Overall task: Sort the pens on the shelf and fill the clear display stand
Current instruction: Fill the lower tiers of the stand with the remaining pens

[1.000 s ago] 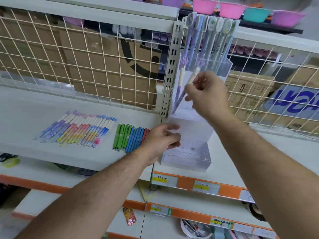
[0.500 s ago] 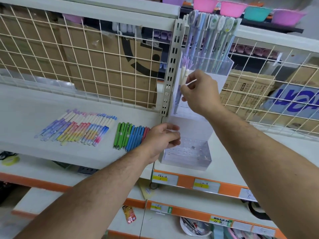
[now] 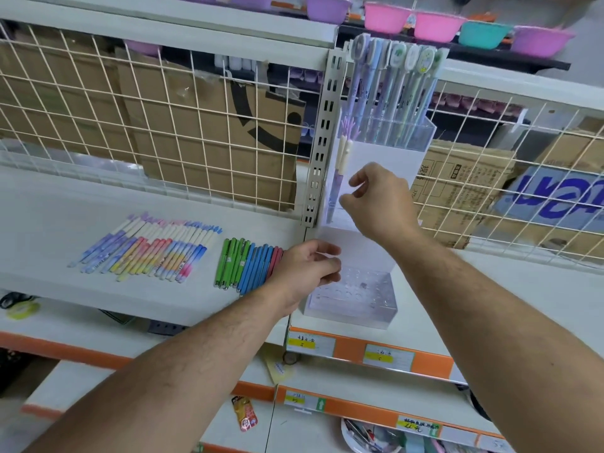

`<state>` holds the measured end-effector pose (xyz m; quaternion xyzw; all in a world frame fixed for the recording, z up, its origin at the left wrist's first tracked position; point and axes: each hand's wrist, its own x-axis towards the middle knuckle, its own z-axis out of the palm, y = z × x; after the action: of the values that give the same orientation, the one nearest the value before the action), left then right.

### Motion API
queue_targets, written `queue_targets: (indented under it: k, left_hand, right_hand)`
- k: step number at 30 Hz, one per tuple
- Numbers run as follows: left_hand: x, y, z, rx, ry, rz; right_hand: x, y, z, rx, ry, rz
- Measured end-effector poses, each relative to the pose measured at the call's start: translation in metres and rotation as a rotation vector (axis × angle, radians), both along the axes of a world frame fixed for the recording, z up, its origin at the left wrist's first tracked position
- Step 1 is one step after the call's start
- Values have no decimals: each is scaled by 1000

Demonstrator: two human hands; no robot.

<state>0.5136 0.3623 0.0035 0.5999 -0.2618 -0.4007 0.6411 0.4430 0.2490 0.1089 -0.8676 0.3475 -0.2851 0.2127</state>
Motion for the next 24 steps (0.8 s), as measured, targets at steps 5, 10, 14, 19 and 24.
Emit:
queue_targets:
  k: [5,10,14,19,24]
  left_hand:
    - [-3,2,14,23,-152,39]
    - [4,9,22,137,-559,78]
    - [13,14,21,168,-743,93]
    - [28,20,16,190,-895,82]
    - [49,33,11,183,-913,64]
  right_hand:
    - [-21,10,-16,-78,200,29]
    - [-33,11,-25,-136,358,65]
    - [-37,12,-31,-107,373,53]
    - [-35,22,-38,-75,391,67]
    - [-15,43,-49,-50,433,87]
